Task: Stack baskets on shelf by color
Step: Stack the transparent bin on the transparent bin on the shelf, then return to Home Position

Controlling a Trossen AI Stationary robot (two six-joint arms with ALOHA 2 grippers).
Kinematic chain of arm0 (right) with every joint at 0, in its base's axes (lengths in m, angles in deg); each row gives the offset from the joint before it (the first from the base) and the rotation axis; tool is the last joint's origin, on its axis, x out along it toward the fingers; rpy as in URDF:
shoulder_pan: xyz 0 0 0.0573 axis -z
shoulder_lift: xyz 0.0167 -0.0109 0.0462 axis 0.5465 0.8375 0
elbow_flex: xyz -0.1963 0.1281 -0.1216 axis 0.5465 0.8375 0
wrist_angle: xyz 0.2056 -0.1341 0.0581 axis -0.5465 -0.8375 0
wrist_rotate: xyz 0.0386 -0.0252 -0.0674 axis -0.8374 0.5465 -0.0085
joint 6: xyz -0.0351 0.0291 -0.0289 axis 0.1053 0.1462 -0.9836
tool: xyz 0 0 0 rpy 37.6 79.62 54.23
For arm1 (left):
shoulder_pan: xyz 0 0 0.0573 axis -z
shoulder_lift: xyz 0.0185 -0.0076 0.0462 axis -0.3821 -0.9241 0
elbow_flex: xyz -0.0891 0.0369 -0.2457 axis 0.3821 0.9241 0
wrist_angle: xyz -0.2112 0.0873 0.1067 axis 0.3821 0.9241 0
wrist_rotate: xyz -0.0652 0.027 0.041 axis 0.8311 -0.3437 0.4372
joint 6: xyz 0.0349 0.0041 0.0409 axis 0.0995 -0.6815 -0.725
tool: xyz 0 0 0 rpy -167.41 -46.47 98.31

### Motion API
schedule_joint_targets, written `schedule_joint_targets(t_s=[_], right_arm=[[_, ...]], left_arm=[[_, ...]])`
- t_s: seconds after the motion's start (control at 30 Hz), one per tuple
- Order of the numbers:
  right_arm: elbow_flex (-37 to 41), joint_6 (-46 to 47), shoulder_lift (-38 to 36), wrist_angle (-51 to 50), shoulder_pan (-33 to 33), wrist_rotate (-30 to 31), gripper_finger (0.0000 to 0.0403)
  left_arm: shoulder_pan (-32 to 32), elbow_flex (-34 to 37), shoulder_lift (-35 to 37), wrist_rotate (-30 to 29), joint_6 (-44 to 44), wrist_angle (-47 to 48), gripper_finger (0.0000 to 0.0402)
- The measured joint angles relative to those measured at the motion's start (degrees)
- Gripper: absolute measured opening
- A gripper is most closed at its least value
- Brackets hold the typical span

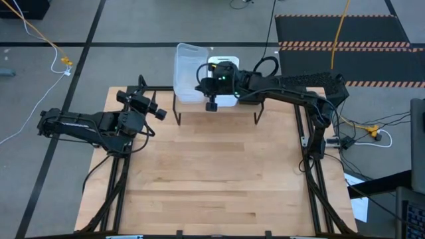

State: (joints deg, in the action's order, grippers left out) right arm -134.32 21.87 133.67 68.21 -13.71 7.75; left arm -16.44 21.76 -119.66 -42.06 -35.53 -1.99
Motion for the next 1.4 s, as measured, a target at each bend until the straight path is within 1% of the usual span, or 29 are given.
schedule_joint_targets(t_s=[0.13, 0.23, 0.57, 0.7, 0.83, 1.07, 1.17, 1.27, 1.33, 1.4], right_arm=[[0.0, -1.4, 0.0, 1.2, -1.2, 3.9, 0.0004], [-0.8, -2.0, 0.0, 0.1, -1.6, 5.8, 0.0006], [-3.3, -0.1, -0.1, -3.9, -1.7, 5.6, 0.0008], [-3.4, 0.1, -0.2, -4.4, -1.7, 5.6, 0.0015], [-3.4, 0.1, -0.2, -4.2, -1.8, 5.6, 0.0038], [-3.4, -0.1, -0.2, -1.8, -1.9, 5.6, 0.0114], [-3.4, 0.5, -1.0, -1.0, -1.9, 5.8, 0.0138], [-3.4, 1.8, -3.9, -1.6, -2.0, 3.9, 0.0146], [-3.4, 3.3, -6.9, -4.1, -2.0, 0.6, 0.0146], [-2.5, 5.3, -10.5, -6.9, -2.0, -3.7, 0.0141]], left_arm=[[0.0, 0.0, 0.0, 0.0, 0.0, 0.0, 0.0165], [0.0, 0.0, 0.0, 0.0, 0.0, 0.0, 0.0166], [0.0, 0.0, 0.0, 0.0, 0.3, 0.0, 0.0165], [0.0, 0.0, 0.0, 0.0, 0.3, 0.1, 0.0165], [0.0, 0.0, 0.0, 0.0, 0.7, 0.1, 0.0166], [0.0, 0.0, 0.0, 0.0, 0.7, 0.1, 0.0166], [0.0, 0.0, 0.0, 0.0, 0.7, 0.7, 0.0166], [0.0, 0.0, 0.0, 0.0, 0.8, 1.9, 0.0166], [0.0, 0.0, 0.0, 0.4, 1.3, 3.1, 0.0166], [0.0, 0.0, 0.0, 2.0, 1.8, 4.6, 0.0166]])
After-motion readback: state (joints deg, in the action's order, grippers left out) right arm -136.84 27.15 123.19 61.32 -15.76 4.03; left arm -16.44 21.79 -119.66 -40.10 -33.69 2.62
